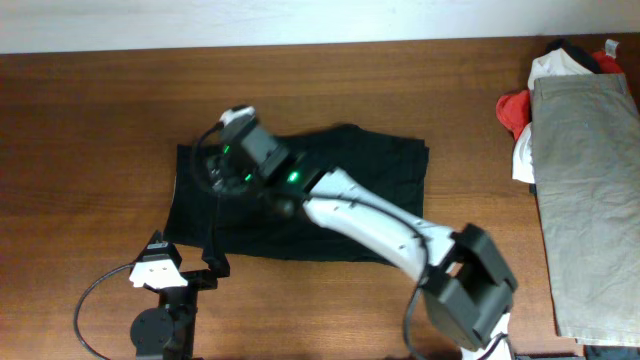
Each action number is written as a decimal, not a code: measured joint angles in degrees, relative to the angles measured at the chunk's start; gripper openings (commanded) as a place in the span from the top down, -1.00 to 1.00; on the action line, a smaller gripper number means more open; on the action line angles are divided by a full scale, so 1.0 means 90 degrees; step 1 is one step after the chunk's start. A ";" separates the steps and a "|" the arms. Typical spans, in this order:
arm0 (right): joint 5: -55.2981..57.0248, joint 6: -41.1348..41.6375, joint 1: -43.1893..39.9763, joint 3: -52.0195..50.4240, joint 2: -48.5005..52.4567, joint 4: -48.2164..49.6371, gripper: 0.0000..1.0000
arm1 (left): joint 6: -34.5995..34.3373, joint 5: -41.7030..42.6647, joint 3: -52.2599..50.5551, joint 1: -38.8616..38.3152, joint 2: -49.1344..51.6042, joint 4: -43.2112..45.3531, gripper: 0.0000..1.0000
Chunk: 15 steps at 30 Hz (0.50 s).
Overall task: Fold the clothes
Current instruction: 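Pull the black trousers leftward onto the open table with the right gripper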
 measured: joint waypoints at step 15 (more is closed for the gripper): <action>-0.1083 -0.0814 -0.4733 -0.2285 -0.0578 -0.3162 -0.93 | 0.0000 0.0000 0.0000 0.0000 0.0000 -0.0002 -0.98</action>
